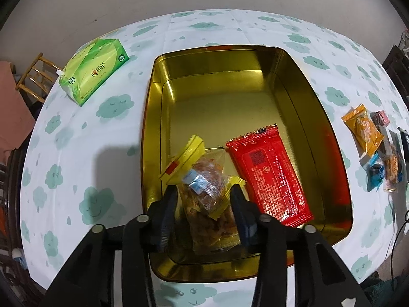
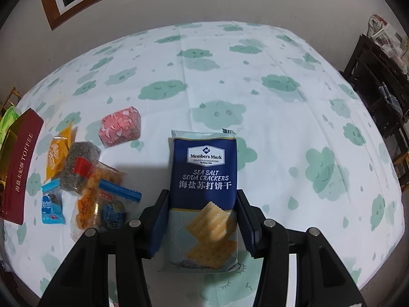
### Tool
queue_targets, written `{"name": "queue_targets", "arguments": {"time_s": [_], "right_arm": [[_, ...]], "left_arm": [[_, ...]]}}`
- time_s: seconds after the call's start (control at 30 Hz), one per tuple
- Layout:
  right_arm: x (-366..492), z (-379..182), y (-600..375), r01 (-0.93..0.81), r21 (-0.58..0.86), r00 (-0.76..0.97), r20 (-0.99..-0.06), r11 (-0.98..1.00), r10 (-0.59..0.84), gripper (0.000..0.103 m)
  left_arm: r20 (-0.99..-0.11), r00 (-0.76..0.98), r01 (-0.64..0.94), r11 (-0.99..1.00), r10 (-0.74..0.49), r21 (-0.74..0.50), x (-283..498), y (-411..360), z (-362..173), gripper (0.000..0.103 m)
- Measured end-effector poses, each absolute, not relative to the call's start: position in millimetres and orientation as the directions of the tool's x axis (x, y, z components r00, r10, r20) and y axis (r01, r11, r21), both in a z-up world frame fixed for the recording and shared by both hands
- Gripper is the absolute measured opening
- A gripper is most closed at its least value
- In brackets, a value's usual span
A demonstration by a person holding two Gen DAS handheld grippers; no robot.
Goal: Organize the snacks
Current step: 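Open the left tool and withdraw while the right tool carries crackers toward the tin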
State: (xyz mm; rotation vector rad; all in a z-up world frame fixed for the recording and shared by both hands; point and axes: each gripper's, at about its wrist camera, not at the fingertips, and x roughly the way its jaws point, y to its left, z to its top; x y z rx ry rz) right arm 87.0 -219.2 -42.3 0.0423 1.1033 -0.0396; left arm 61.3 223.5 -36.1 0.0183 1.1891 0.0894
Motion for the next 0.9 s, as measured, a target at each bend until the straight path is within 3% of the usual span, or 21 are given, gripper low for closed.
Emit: {"name": "queue_targets", "arguments": {"time_s": [0.4,0.9], "right_arm": [[85.2,0.8,-179.8,-0.024,0.052,0.526,-0.848,0.998,0.056,0.05],[79.8,22.1,-33.7,-0.311,0.163,0.5,-0.81,0.936,0.307,0.05]], "left_arm": [[-0.895,0.438,-0.067,0.996,0.086,0.063,37.6,221.2,-19.2,0.062],[-0.829,0.502,-0.321,0.943,0.247,0.086,-15.8,267.5,3.4,0.072]]}}
